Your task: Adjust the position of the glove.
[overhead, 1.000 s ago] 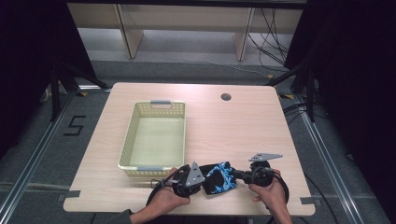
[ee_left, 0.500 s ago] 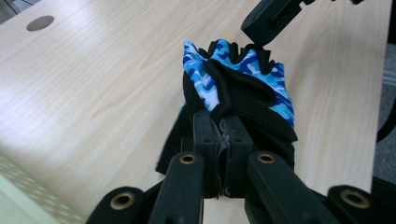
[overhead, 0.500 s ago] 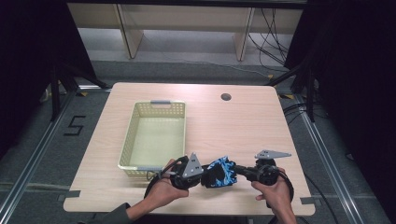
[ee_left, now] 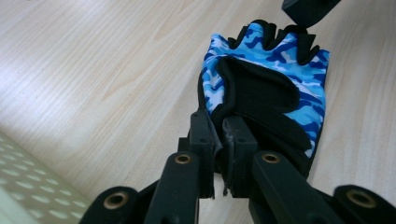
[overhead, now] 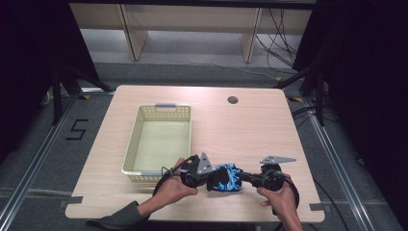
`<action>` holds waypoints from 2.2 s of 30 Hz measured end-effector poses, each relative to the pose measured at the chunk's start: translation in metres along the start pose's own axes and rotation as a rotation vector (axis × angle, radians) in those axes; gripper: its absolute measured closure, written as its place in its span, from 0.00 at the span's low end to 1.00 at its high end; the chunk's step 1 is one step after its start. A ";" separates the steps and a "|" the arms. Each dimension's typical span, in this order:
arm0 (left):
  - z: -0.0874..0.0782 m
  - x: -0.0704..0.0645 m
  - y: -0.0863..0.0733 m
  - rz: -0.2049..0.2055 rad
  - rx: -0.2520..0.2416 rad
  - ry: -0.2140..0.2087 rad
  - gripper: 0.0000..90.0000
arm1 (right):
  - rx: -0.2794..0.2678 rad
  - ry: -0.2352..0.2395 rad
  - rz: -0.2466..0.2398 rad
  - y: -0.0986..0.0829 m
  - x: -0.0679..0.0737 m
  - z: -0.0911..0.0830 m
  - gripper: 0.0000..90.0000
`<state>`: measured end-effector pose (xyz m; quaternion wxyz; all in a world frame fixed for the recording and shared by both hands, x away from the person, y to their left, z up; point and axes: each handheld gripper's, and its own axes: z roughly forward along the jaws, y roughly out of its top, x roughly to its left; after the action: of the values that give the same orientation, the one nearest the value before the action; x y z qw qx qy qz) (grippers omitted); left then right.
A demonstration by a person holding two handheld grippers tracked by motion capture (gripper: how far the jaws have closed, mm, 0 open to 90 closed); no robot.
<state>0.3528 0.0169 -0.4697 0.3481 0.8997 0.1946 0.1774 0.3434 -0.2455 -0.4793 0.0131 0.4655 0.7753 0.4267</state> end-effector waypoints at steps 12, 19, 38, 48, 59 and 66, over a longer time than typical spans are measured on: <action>0.008 -0.008 -0.003 0.012 0.035 0.062 0.69 | 0.070 -0.088 -0.025 -0.007 -0.007 0.010 1.00; -0.004 -0.010 0.004 -0.032 0.020 0.040 0.58 | 0.071 -0.105 -0.027 -0.008 -0.008 0.006 1.00; -0.022 -0.024 -0.002 -0.233 -0.019 -0.099 0.45 | 0.010 -0.084 0.035 -0.008 -0.012 0.005 0.61; -0.020 -0.035 -0.023 -0.253 0.006 -0.130 0.39 | 0.080 -0.113 0.026 -0.001 -0.008 0.025 0.44; -0.033 -0.029 -0.045 -0.338 0.003 -0.149 0.37 | 0.166 -0.167 -0.076 0.002 0.004 0.035 0.79; -0.036 -0.026 -0.058 -0.399 0.010 -0.189 0.37 | 0.169 -0.084 -0.085 0.000 0.000 0.034 0.93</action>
<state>0.3007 0.0637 -0.4896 0.3888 0.8575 0.3364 0.0189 0.3576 -0.2236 -0.5013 0.0244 0.4490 0.8264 0.3389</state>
